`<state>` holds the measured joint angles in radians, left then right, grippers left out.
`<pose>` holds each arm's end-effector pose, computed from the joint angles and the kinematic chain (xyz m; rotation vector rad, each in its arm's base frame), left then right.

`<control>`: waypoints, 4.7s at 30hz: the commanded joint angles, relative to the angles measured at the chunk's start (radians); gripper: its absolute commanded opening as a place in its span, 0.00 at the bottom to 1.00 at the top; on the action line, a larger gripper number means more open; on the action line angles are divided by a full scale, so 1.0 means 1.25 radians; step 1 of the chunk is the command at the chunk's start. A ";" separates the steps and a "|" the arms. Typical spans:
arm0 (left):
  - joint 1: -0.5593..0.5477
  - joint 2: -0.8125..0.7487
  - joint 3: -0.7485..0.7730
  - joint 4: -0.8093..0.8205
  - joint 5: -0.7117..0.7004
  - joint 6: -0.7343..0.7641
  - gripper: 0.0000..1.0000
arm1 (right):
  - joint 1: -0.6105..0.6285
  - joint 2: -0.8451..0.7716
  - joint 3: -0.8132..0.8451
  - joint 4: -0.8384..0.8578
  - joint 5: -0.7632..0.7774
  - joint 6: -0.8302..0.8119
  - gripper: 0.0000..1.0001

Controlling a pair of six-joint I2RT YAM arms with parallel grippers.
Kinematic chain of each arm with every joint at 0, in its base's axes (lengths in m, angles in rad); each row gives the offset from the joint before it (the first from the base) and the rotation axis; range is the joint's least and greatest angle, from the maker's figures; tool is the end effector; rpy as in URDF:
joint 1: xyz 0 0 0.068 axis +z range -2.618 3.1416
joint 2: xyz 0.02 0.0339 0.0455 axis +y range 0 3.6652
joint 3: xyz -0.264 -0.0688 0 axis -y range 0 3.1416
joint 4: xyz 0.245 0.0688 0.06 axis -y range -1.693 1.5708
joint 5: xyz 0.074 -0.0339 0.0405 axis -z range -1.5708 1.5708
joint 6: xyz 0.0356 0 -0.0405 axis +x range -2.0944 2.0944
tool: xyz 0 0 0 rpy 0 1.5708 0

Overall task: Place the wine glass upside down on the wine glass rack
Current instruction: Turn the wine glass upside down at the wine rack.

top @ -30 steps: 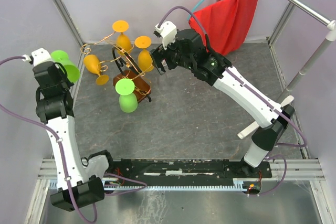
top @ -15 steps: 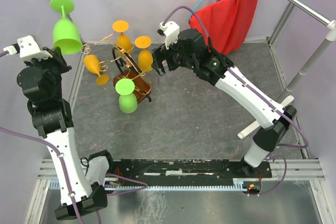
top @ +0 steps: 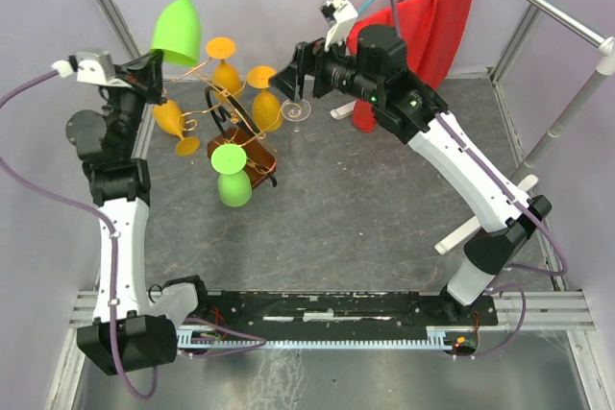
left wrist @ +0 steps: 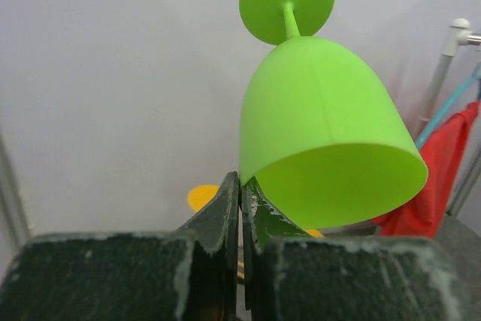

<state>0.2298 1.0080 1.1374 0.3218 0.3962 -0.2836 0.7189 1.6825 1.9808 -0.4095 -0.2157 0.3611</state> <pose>0.2081 0.0346 0.4745 0.0618 1.1592 -0.2693 0.2765 0.2521 0.4931 -0.4839 1.7122 0.9790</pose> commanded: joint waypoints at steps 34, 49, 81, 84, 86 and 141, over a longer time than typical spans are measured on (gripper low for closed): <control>-0.385 0.096 -0.206 0.441 -0.261 0.188 0.03 | -0.141 0.186 0.109 0.599 -0.147 0.433 0.83; -0.384 0.033 -0.194 0.290 -0.201 0.200 0.03 | -0.140 0.097 -0.142 0.838 -0.074 -0.060 0.93; -0.385 -0.039 -0.177 0.152 -0.117 0.212 0.08 | -0.140 0.147 -0.153 0.878 -0.229 -0.259 0.22; -0.384 -0.046 -0.182 0.145 -0.116 0.216 0.24 | -0.140 0.142 -0.162 0.873 -0.222 -0.271 0.03; -0.384 -0.051 -0.186 0.140 -0.114 0.218 0.30 | -0.141 0.135 -0.170 0.871 -0.214 -0.281 0.01; -0.384 0.218 0.309 -0.416 0.175 0.251 0.57 | -0.024 -0.056 -0.176 0.388 -0.245 -0.923 0.01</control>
<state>-0.2493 1.3087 1.5417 -0.2787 0.5819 0.0689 0.6750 1.6573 1.7630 0.0364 -0.5457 -0.7742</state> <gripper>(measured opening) 0.600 0.015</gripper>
